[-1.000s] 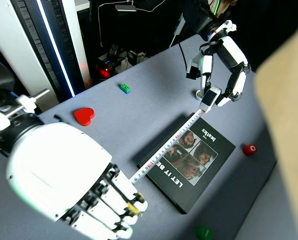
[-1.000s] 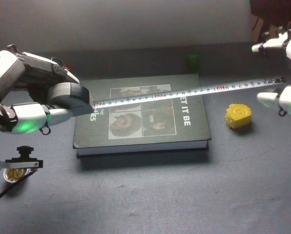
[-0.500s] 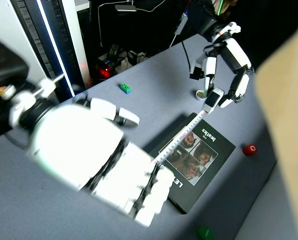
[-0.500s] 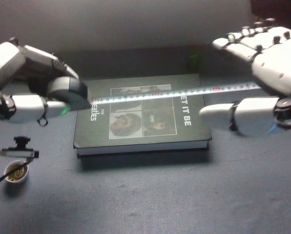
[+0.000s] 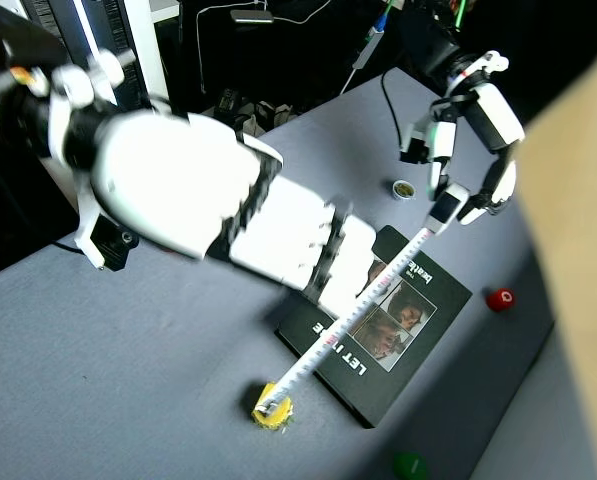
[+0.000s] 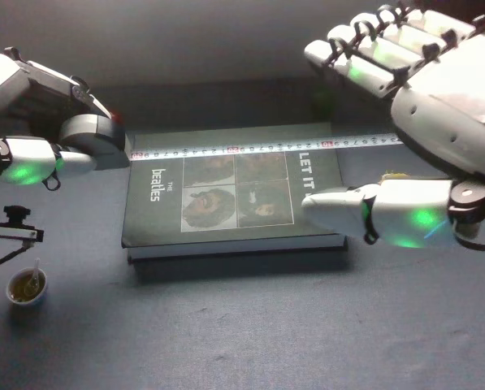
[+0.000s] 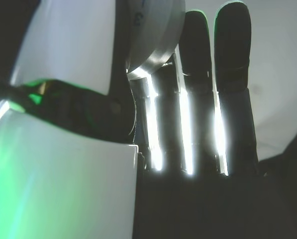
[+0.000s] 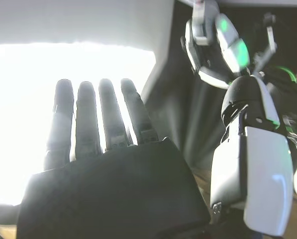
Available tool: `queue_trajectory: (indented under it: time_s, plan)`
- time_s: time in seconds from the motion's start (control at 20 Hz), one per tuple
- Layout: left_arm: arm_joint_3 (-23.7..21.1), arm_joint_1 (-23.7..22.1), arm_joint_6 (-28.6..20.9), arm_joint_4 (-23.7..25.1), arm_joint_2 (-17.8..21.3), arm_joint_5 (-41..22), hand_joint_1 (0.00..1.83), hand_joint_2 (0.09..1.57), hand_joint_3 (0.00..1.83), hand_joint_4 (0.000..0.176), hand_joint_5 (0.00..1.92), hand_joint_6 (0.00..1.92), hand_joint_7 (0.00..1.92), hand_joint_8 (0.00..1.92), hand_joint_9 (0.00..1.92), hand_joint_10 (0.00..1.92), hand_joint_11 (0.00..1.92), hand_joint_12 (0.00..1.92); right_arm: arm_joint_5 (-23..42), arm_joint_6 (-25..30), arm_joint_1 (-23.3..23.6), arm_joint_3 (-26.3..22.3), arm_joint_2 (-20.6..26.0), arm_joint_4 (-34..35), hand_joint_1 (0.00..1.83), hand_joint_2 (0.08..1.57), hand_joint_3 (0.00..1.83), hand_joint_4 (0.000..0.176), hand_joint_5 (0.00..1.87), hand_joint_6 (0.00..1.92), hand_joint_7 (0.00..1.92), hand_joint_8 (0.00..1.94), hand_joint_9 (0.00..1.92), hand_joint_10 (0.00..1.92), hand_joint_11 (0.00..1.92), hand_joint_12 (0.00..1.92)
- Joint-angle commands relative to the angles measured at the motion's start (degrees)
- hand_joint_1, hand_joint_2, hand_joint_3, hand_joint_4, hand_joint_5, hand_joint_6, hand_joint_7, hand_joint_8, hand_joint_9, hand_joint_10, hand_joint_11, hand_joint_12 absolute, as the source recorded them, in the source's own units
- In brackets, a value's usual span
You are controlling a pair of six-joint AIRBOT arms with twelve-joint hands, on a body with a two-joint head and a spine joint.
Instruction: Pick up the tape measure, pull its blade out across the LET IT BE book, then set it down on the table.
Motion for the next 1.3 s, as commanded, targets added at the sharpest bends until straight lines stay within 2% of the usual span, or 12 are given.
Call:
queue_trajectory:
  time_s: [0.0, 0.1, 0.2, 0.35, 0.5, 0.55, 0.6, 0.8, 1.0, 1.15, 1.2, 1.25]
  plan:
    - [0.93, -0.71, -1.64, 0.71, -0.02, -5.48, 1.39, 1.06, 0.0, 0.0, 1.12, 0.56, 1.16, 0.74, 0.91, 1.22, 0.82, 1.13, 2.76, 0.32, 1.22, -0.26, 1.14, -4.22, 0.0, 1.0, 0.0, 0.0, 0.0, 0.0, 0.0, 0.0, 0.0, 0.0, 0.0, 0.28]
    - [2.21, -0.72, -2.24, 0.85, -0.37, -4.09, 1.39, 1.07, 0.0, 0.0, 1.09, 0.59, 1.17, 0.75, 0.89, 1.23, 0.79, 1.14, -1.71, 0.31, 1.96, -0.23, 2.51, -5.63, 0.0, 1.01, 0.0, 0.0, 0.0, 0.0, 0.0, 0.0, 0.0, 0.0, 0.0, 0.29]
    - [3.8, -0.36, -3.87, 2.45, -1.03, -2.88, 1.39, 1.07, 0.0, 0.0, 1.09, 0.61, 1.16, 0.74, 0.89, 1.24, 0.8, 1.15, -6.52, 0.31, 1.93, -0.17, 3.77, -11.26, 0.0, 1.02, 0.0, 0.0, 0.0, 0.0, 0.0, 0.0, 0.0, 0.0, 0.0, 0.3]
    - [5.31, 0.34, -5.37, 3.54, -1.73, -2.11, 1.39, 1.07, 0.0, 0.0, 1.08, 0.61, 1.15, 0.75, 0.91, 1.23, 0.8, 1.16, -6.47, 0.31, 2.9, 0.46, 4.54, -12.12, 0.0, 1.02, 0.0, 0.0, 0.0, 0.0, 0.0, 0.0, 0.0, 0.0, 0.0, 0.33]
    - [6.57, 1.06, -6.08, 3.58, -2.06, -2.11, 1.39, 1.06, 0.0, 0.0, 1.12, 0.56, 1.14, 0.75, 0.92, 1.22, 0.82, 1.15, -9.96, 2.01, 5.22, 1.99, 5.79, -11.68, 0.0, 1.02, 0.0, 0.0, 0.0, 0.0, 0.0, 0.0, 0.0, 0.0, 0.0, 0.33]
    - [7.02, 1.4, -6.37, 3.47, -2.23, -2.11, 1.39, 1.06, 0.0, 0.0, 1.12, 0.57, 1.15, 0.73, 0.92, 1.23, 0.81, 1.14, -10.97, 3.06, 5.61, 2.31, 6.15, -11.69, 0.0, 1.03, 0.0, 0.0, 0.0, 0.0, 0.0, 0.0, 0.0, 0.0, 0.0, 0.33]
    - [7.51, 1.67, -6.52, 3.32, -2.37, -2.12, 1.39, 1.06, 0.0, 0.0, 1.1, 0.61, 1.21, 0.61, 0.91, 1.24, 0.79, 1.16, -11.61, 3.72, 5.98, 2.63, 6.45, -11.71, 0.0, 1.03, 0.01, 0.0, 0.0, 0.0, 0.0, 0.0, 0.0, 0.0, 0.0, 0.33]
    - [9.43, 2.01, -6.68, 2.72, -2.74, -2.16, 1.39, 1.07, 0.0, 0.0, 1.03, 0.76, 1.2, 0.59, 0.89, 1.27, 0.75, 1.21, -10.53, 5.15, 5.62, 3.67, 6.61, -13.82, 0.0, 1.04, 0.01, 0.0, 0.0, 0.0, 0.0, 0.0, 0.0, 0.0, 0.0, 0.22]
    - [10.79, 2.78, -7.76, 2.5, -2.92, -2.2, 1.39, 1.07, 0.0, 0.0, 1.05, 0.69, 1.16, 0.73, 0.91, 1.23, 0.81, 1.13, -9.07, 9.08, 5.0, 3.98, 6.69, -13.81, 0.0, 1.04, 0.0, 0.0, 0.0, 0.0, 0.0, 0.0, 0.0, 0.0, 0.0, 0.24]
    - [11.69, 3.8, -9.24, 3.2, -3.05, -2.22, 1.39, 1.07, 0.0, 0.0, 1.05, 0.68, 1.15, 0.74, 0.91, 1.23, 0.82, 1.12, -9.04, 12.26, 4.52, 3.98, 6.97, -13.81, 0.0, 1.04, 0.0, 0.0, 0.0, 0.0, 0.0, 0.0, 0.0, 0.0, 0.0, 0.25]
    - [11.74, 4.29, -9.64, 3.2, -3.1, -2.22, 1.39, 1.07, 0.0, 0.0, 1.11, 0.59, 1.15, 0.75, 0.92, 1.21, 0.82, 1.13, -9.09, 12.72, 4.51, 3.98, 6.99, -13.81, 0.0, 1.04, 0.0, 0.0, 0.0, 0.0, 0.0, 0.0, 0.0, 0.0, 0.0, 0.29]
    - [11.75, 4.75, -9.99, 3.2, -3.16, -2.23, 1.39, 1.07, 0.0, 0.0, 1.11, 0.59, 1.15, 0.75, 0.92, 1.21, 0.82, 1.13, -9.24, 12.83, 4.54, 3.98, 7.01, -13.83, 0.0, 1.04, 0.0, 0.0, 0.0, 0.0, 0.0, 0.0, 0.0, 0.0, 0.0, 0.29]
